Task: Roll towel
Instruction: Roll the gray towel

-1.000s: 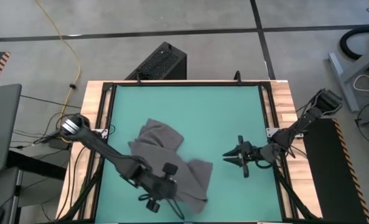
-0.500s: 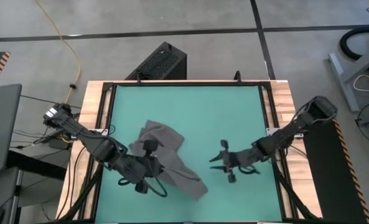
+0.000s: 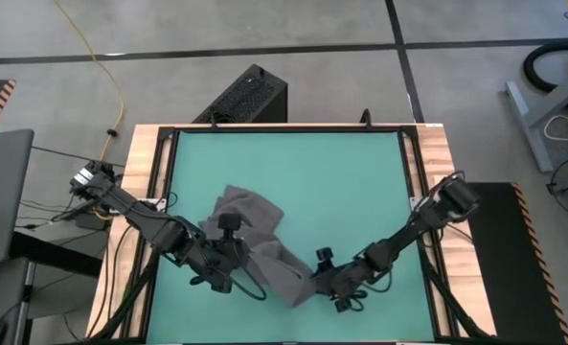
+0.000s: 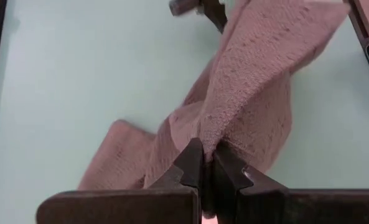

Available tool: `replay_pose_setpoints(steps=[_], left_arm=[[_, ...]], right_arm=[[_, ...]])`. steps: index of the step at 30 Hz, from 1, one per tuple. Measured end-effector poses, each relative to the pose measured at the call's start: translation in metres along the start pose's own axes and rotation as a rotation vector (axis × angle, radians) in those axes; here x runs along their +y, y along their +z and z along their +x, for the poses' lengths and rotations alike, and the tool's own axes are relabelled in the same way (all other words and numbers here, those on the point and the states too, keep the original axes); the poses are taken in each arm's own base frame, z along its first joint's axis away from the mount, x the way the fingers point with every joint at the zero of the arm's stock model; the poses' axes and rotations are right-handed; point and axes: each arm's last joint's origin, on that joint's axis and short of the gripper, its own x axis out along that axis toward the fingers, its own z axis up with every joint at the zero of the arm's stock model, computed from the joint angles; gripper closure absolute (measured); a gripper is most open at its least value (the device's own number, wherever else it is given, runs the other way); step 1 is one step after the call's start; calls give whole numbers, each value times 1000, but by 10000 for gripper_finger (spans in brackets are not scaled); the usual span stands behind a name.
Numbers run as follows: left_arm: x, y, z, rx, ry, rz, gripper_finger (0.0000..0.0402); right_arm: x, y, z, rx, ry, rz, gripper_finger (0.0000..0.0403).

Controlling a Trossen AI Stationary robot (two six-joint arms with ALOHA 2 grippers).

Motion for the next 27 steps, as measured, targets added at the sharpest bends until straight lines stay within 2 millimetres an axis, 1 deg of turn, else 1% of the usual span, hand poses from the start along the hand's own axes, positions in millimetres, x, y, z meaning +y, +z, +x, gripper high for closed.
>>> replay_pose_setpoints(steps=[3, 6, 8, 10, 12, 13, 16, 17, 18, 20, 23, 27], left_arm=[[0, -1, 0, 6, 1, -2, 401], [-3, -2, -1, 9, -5, -11, 401], [-5, -2, -2, 7, -12, -5, 401], [-7, -3, -3, 7, -17, 0, 401], [-9, -4, -5, 11, -20, 10, 401], [-10, -5, -7, 12, -21, 14, 401], [-8, -6, -14, -2, -26, 12, 401], [-7, -6, -16, -7, -27, 9, 401], [-6, -6, -19, -10, -28, 4, 401], [-2, -7, -26, -21, -27, -12, 401], [5, -8, -40, -61, -12, -36, 401], [14, -10, -59, -123, 6, -59, 401]], right_arm=[[2, 3, 13, 15, -6, -3, 184], [1, 2, 21, 88, -13, -13, 214], [2, 1, 22, 135, -1, -22, 254], [2, 1, 20, 178, -2, -31, 308], [1, 5, 11, 213, -1, -41, 368], [-1, 8, 4, 228, -2, -45, 383], [-7, 14, -21, 321, -33, -57, 385], [-10, 18, -33, 339, -52, -61, 385], [-13, 27, -44, 326, -71, -60, 386], [-20, 46, -74, 275, -121, -57, 392], [-31, 65, -118, 207, -197, -52, 396], [-46, 95, -180, -27, -263, 9, 396]])
